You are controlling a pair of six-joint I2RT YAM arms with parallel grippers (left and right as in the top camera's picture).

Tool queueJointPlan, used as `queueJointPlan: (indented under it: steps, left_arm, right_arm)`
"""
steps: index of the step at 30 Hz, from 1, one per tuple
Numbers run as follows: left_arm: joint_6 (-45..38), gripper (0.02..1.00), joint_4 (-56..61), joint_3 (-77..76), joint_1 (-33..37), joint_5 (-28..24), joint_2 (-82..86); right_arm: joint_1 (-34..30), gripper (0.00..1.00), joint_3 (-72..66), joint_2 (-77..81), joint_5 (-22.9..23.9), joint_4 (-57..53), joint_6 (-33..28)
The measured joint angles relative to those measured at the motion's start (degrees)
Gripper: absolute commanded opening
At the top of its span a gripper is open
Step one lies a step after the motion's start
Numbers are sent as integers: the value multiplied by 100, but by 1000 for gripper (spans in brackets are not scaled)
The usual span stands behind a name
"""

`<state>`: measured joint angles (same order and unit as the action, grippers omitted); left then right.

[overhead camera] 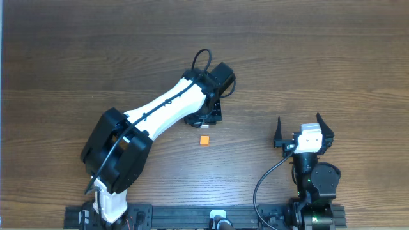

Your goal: Stack Cubes

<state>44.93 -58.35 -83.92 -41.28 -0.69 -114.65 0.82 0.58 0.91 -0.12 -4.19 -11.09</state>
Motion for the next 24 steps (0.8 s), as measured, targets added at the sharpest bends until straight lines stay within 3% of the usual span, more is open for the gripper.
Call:
queueJointPlan:
  steps: [19,24]
  left_arm:
    - [-39,200,48,0,0,-79,-129]
    - [-42,246,48,0,0,-81,-129]
  right_arm:
    - [0,991,0,0,0,0,-2]
    - [0,993,0,0,0,0,0]
